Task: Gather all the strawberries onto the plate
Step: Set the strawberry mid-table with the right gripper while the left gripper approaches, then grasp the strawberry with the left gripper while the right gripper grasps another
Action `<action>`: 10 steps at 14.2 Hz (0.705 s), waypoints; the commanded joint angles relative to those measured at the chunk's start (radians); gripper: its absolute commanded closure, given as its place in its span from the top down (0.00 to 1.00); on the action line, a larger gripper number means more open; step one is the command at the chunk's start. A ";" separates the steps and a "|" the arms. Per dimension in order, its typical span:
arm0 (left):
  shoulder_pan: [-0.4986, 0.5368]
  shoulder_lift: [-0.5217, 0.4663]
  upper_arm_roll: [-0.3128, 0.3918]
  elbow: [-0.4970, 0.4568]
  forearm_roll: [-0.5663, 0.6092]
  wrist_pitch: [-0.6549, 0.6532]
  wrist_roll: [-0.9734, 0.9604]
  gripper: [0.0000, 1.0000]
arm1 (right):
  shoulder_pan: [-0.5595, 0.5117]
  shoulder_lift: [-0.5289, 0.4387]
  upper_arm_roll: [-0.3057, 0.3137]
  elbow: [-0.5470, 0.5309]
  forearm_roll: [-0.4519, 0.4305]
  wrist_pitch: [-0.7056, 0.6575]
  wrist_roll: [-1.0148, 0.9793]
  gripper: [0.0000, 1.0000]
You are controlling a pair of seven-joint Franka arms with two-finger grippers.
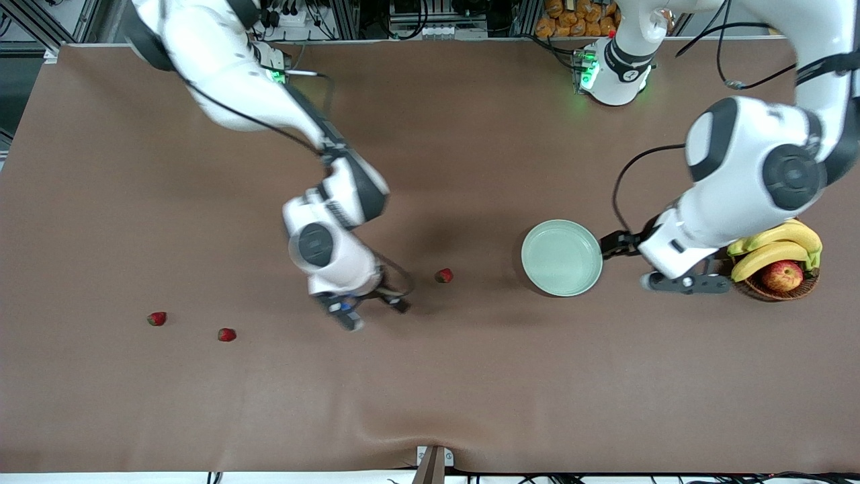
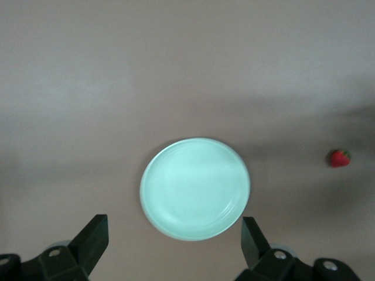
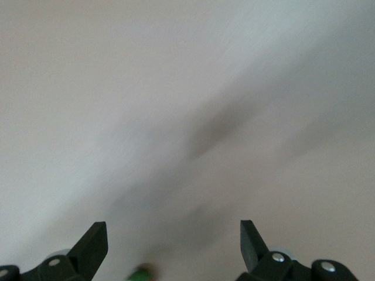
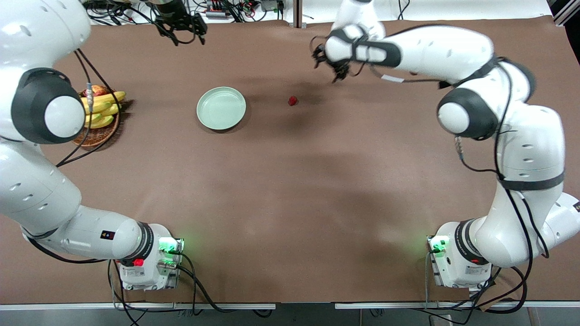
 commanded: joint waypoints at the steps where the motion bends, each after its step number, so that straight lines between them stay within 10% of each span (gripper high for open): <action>1: -0.084 0.057 0.007 0.025 -0.038 0.070 -0.080 1.00 | -0.144 -0.054 0.004 -0.036 -0.042 -0.125 -0.232 1.00; 10: -0.282 0.215 0.007 0.048 -0.035 0.331 -0.180 1.00 | -0.413 -0.014 0.001 -0.175 -0.219 0.167 -0.743 1.00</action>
